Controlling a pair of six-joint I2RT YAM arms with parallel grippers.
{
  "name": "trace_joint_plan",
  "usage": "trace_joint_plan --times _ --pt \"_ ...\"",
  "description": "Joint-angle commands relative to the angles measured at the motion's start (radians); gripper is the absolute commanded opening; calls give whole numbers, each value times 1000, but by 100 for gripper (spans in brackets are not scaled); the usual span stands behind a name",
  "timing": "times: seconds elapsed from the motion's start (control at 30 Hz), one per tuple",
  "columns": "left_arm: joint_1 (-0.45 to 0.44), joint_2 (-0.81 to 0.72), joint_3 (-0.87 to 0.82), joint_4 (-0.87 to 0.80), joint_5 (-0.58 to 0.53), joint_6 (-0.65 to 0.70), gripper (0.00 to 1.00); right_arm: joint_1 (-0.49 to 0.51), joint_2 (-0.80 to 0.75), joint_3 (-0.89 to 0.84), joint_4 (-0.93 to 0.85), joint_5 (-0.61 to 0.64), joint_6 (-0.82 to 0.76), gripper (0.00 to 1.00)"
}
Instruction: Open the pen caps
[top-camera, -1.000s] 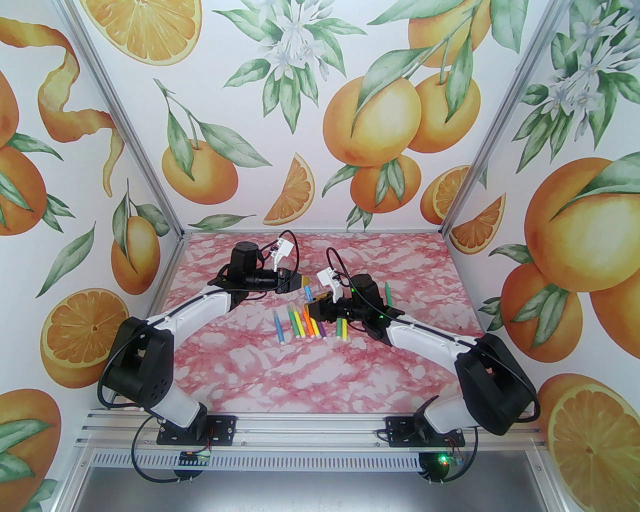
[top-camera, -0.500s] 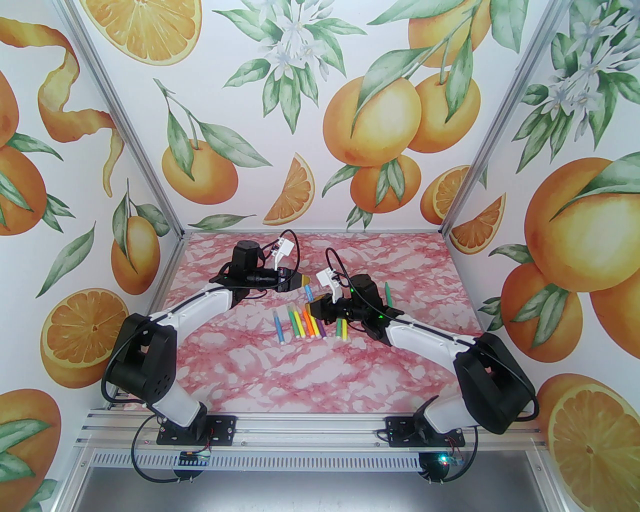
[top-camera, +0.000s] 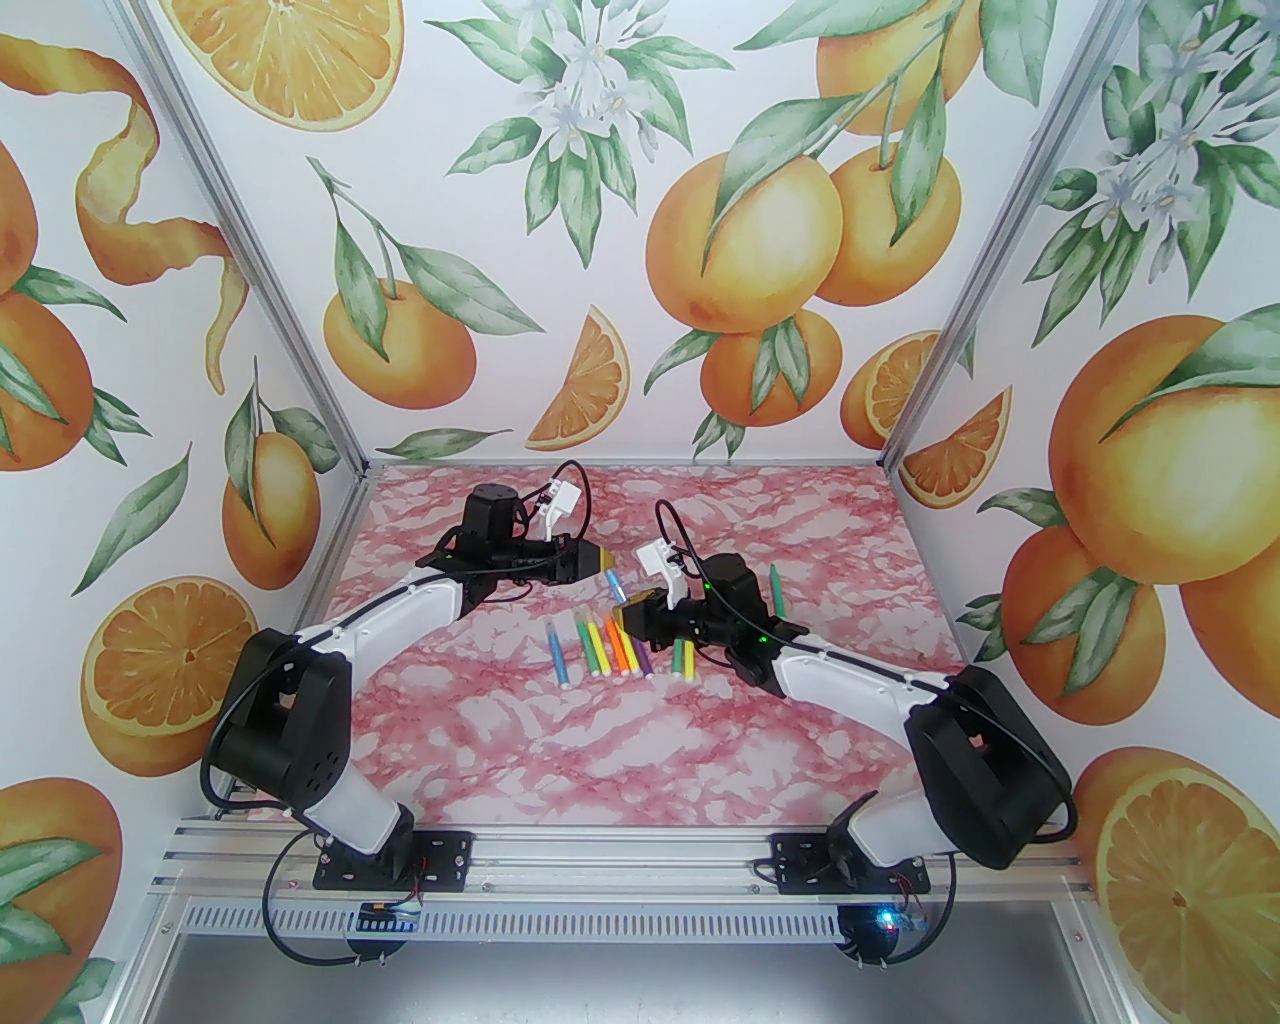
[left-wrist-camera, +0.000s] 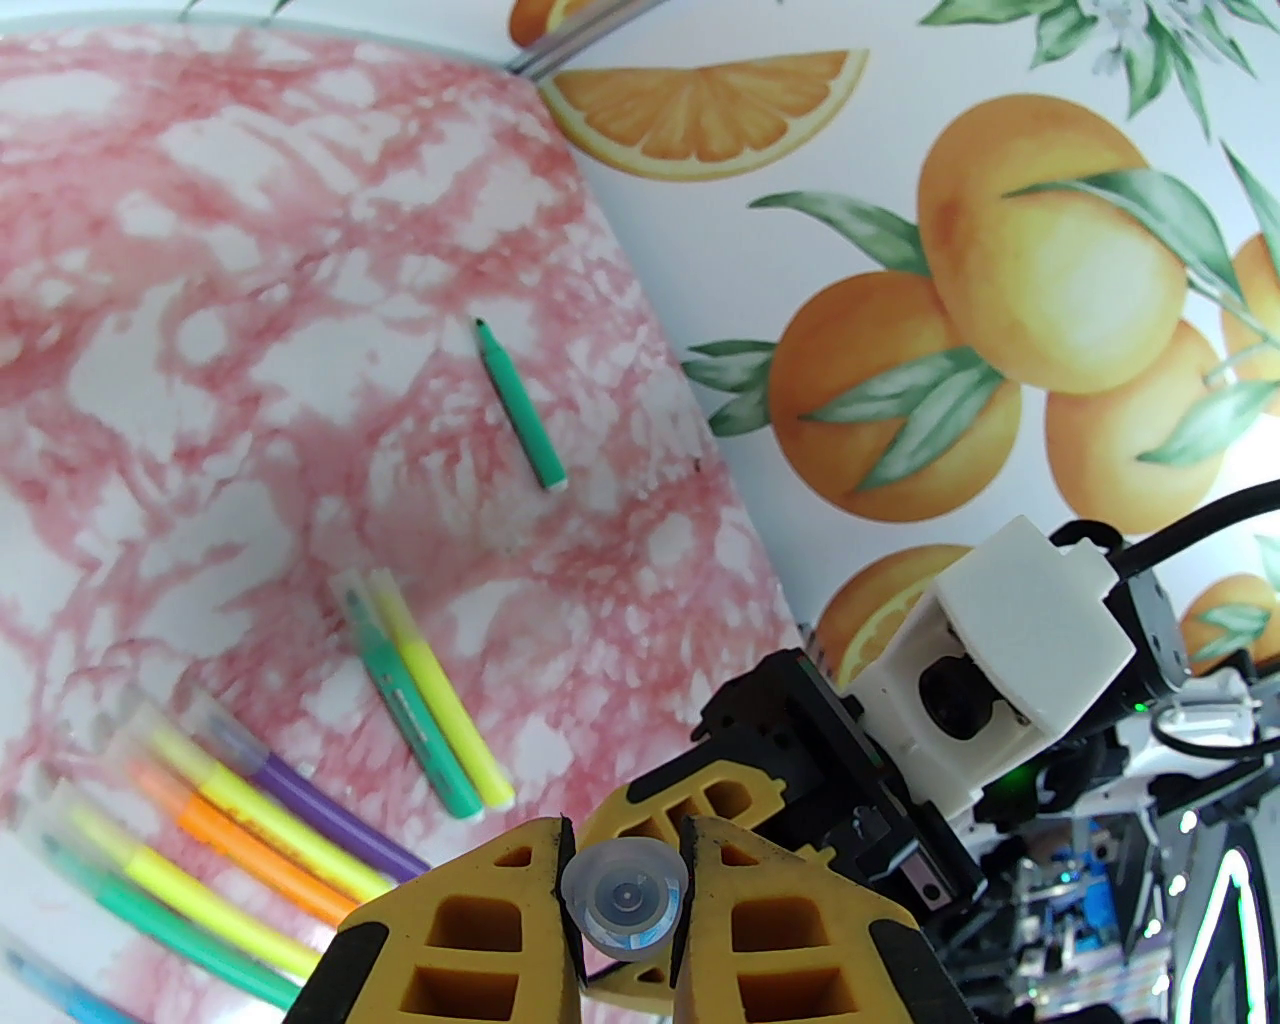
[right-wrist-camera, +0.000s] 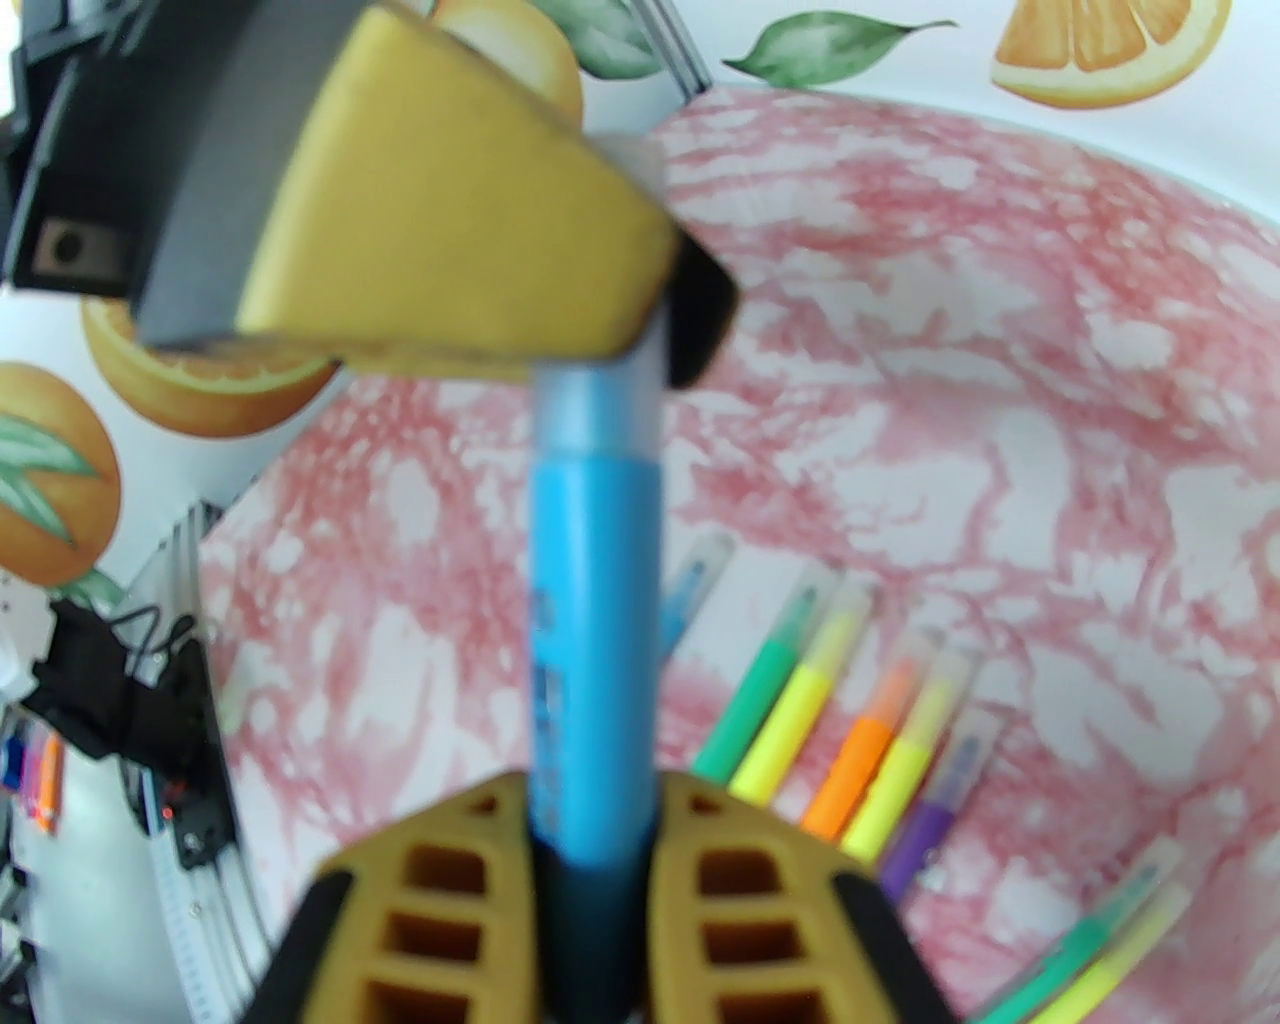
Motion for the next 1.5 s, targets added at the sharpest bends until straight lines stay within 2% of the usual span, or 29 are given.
trace_joint_plan --times 0.0,0.43,0.57,0.63,0.73,0.8,0.9,1.07,1.23,1.47 --pt "118 -56 9 84 -221 -31 0 9 -37 -68 -105 -64 -30 0" --pt "149 -80 0 138 -284 -100 0 8 -78 -144 -115 -79 -34 0" --pt "149 -80 36 30 -317 -24 0 9 -115 -159 -99 -58 -20 0" --pt "149 -90 77 -126 -392 79 0 9 -139 -152 -132 0 -25 0" --pt "147 -116 121 -325 -569 219 0 7 -170 -114 -239 165 -45 0" --pt "149 -131 135 -421 -693 289 0 6 -184 -85 -304 268 -56 0" --pt "149 -134 151 -514 -816 362 0 -2 -188 -38 -379 384 -58 0" --pt "149 -90 185 -628 -939 437 0 -35 -178 15 -464 530 -56 0" --pt "149 -42 207 -687 -1072 480 0 -121 -173 37 -501 572 -45 0" --pt "159 42 246 -728 -1163 528 0 -228 -143 78 -565 661 -101 0"
